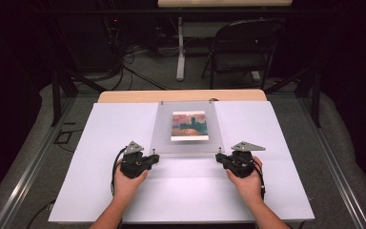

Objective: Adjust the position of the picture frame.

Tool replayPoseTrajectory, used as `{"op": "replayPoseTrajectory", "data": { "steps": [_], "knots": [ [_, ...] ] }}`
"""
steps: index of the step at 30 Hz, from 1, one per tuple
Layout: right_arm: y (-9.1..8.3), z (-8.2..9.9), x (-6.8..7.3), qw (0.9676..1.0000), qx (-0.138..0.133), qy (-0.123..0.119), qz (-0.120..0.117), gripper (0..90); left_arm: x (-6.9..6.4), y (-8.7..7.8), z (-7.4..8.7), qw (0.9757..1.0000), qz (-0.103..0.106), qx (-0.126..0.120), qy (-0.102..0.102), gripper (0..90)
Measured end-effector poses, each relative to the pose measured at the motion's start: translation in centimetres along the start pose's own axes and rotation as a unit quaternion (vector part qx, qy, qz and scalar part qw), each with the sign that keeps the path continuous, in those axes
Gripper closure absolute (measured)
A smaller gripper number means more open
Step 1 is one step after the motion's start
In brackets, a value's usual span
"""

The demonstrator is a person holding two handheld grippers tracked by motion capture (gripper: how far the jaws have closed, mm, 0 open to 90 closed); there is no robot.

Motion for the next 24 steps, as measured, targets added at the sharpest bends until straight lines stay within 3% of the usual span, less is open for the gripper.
{"op": "replayPoseTrajectory", "data": {
  "steps": [5, 11, 24],
  "knots": [
    [0.4, -0.3, 0.0, 1.0, 0.005, -0.005, 0.003, 85.5, 0.4, 0.3, -0.2, 1.0, 0.0, -0.002, -0.008, 84.9],
    [0.5, -0.1, -0.4, 0.9999, 0.004, 0.006, 0.007, 85.3, 0.2, 0.7, -0.1, 1.0, 0.001, 0.005, -0.001, 84.9],
    [1.1, 0.8, -0.6, 0.9997, 0.022, 0.004, 0.005, 84.7, 0.4, 1.3, 0.7, 0.9997, -0.005, 0.025, 0.005, 84.6]
  ]
}}
Point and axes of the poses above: each handheld gripper's, and its own axes: y roughly forward along the jaws, z roughly out of its underside, x roughly to its left, the point moved 1 cm from there along y, roughly forward along the jaws, and after that the axes turned 3 degrees about -x, right-handed, at the moved point
